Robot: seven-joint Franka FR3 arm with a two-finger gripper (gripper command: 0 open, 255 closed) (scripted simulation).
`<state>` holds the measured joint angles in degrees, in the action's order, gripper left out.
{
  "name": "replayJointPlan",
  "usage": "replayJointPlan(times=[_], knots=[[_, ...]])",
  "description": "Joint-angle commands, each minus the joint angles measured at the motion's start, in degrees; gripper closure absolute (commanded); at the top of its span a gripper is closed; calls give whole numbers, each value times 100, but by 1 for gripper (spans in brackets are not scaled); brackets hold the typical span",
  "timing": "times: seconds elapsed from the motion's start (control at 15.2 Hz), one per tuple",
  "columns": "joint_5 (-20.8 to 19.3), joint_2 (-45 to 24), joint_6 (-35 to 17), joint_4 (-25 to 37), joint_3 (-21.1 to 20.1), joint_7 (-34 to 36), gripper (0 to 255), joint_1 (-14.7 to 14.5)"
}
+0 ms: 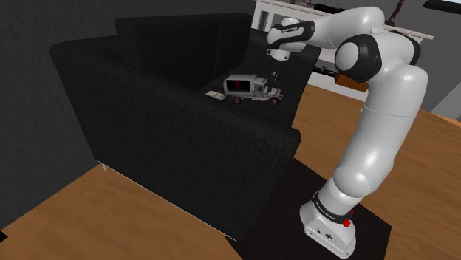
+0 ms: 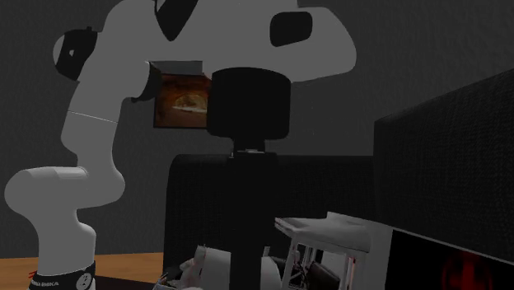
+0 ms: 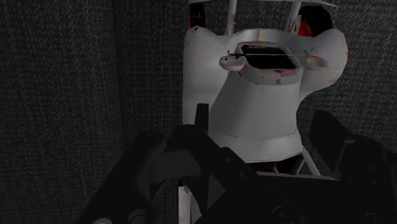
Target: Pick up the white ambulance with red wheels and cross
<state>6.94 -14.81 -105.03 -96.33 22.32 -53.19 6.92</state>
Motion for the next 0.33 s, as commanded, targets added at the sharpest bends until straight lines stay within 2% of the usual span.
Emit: replayJointPlan(times=[0.0, 0.26], knots=[[-19, 36, 140, 112, 12, 6, 255, 7], [-32, 59, 297, 247, 16, 18, 255, 11]])
